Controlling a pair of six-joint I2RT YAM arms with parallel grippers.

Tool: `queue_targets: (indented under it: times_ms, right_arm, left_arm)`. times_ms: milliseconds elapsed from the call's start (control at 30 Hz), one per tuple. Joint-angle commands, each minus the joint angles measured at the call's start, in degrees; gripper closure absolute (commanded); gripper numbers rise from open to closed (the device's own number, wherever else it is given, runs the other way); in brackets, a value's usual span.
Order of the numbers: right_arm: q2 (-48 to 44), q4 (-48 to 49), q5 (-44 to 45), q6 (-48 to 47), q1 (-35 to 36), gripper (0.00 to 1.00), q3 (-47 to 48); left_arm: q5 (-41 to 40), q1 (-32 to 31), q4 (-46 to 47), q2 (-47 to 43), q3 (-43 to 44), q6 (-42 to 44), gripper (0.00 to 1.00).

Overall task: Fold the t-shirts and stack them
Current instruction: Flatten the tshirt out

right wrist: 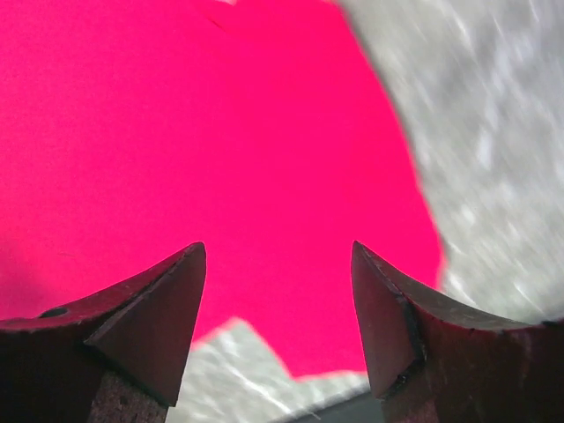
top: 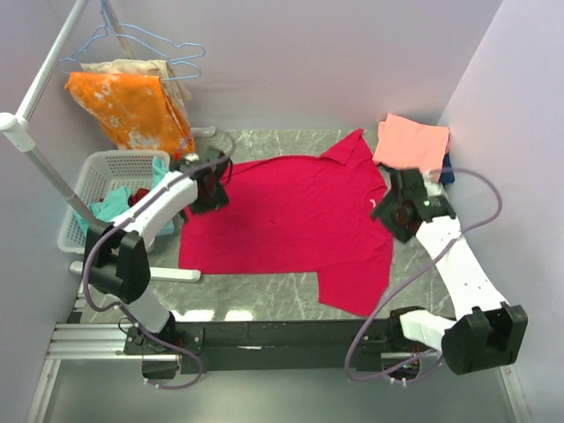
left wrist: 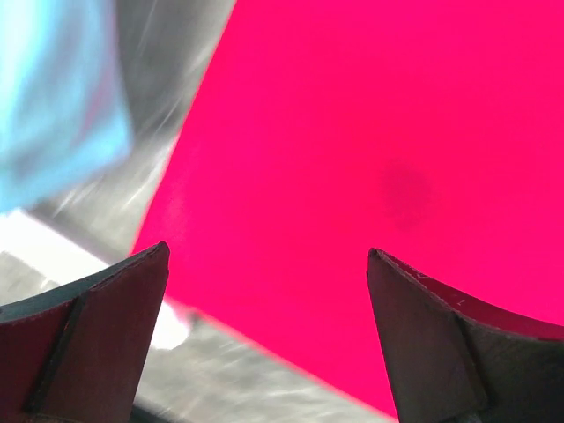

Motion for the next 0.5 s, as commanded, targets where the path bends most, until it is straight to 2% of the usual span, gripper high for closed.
queue_targets:
  times_ms: [0, 67, 233, 333, 467]
  right_arm:
    - [5.52, 5.01, 0.48, -3.80, -0.40, 0.27, 10.83]
    - [11.30, 6.24, -1.28, -5.81, -0.32, 0.28, 13.92]
    - [19.16, 8.00, -3.48, -6.88, -0.32, 0.30, 20.34]
    - [23.37, 8.45, -4.10, -7.05, -0.23, 0.30, 21.67]
    - [26.81, 8.97, -4.63, -7.49, -0.32, 0.31, 22.63]
  left_arm:
    - [1.40, 2.43, 4.61, 3.95, 10.80, 4.05, 0.01]
    - [4.46, 4.54, 5.59, 8.44, 17.04, 4.76, 0.00]
    - [7.29, 6.04, 4.19, 24.26, 33.10, 7.57, 0.00]
    - [9.40, 6.22, 4.44, 29.37, 37.69, 8.80, 0.01]
    - [10.63, 6.74, 5.32, 32.80, 39.73, 8.89, 0.05]
